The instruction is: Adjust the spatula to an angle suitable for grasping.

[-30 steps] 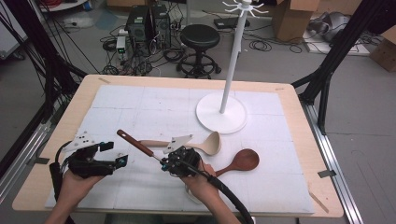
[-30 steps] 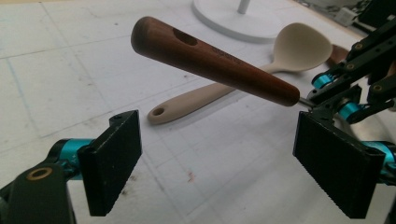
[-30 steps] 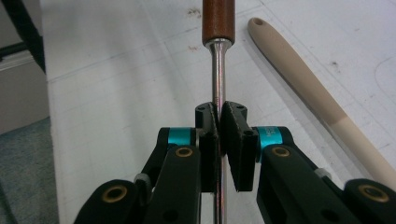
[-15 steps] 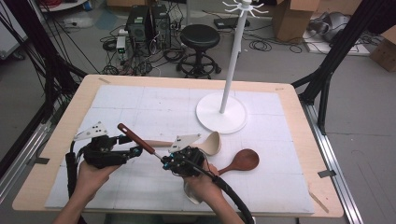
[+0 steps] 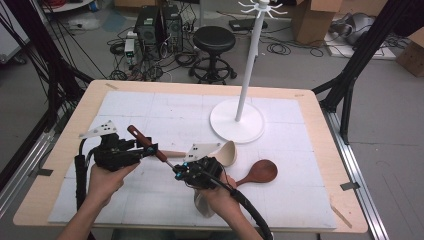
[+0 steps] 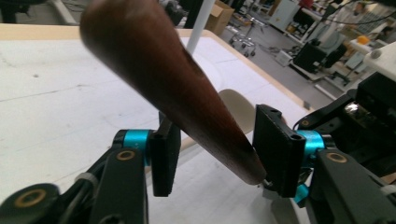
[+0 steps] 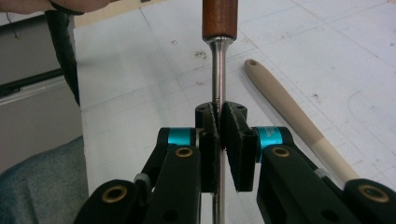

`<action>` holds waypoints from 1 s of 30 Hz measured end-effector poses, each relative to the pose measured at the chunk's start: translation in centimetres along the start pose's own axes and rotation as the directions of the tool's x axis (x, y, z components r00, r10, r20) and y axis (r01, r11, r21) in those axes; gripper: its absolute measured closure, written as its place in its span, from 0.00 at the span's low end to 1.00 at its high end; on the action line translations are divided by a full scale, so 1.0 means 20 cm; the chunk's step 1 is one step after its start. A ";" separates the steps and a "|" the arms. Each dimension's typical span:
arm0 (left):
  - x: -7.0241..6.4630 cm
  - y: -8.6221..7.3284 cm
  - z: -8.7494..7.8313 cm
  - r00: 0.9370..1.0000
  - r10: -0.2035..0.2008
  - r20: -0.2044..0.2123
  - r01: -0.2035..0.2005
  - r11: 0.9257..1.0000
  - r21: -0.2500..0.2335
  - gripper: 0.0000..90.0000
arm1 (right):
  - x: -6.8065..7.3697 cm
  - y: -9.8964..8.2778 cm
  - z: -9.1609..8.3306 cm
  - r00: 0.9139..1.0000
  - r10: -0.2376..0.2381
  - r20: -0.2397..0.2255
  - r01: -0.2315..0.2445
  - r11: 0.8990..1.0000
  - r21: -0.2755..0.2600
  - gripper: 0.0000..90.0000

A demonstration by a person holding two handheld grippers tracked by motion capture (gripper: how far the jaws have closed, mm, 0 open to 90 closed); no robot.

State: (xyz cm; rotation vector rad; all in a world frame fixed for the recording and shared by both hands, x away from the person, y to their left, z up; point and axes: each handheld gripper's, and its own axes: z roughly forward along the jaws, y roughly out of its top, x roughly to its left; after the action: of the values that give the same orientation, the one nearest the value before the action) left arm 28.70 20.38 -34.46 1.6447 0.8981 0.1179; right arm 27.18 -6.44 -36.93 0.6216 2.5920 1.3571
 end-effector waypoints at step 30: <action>-0.07 0.11 -0.04 0.971 0.040 0.237 -0.033 0.999 -0.032 0.66 | -0.13 0.08 -0.11 0.962 0.056 -0.268 -0.079 0.994 -0.076 0.94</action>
State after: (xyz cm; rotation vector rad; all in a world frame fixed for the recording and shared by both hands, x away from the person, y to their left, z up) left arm 28.47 20.17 -31.72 1.6107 0.6810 -0.0406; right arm 29.29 -8.41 -34.38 0.5541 2.7176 1.6694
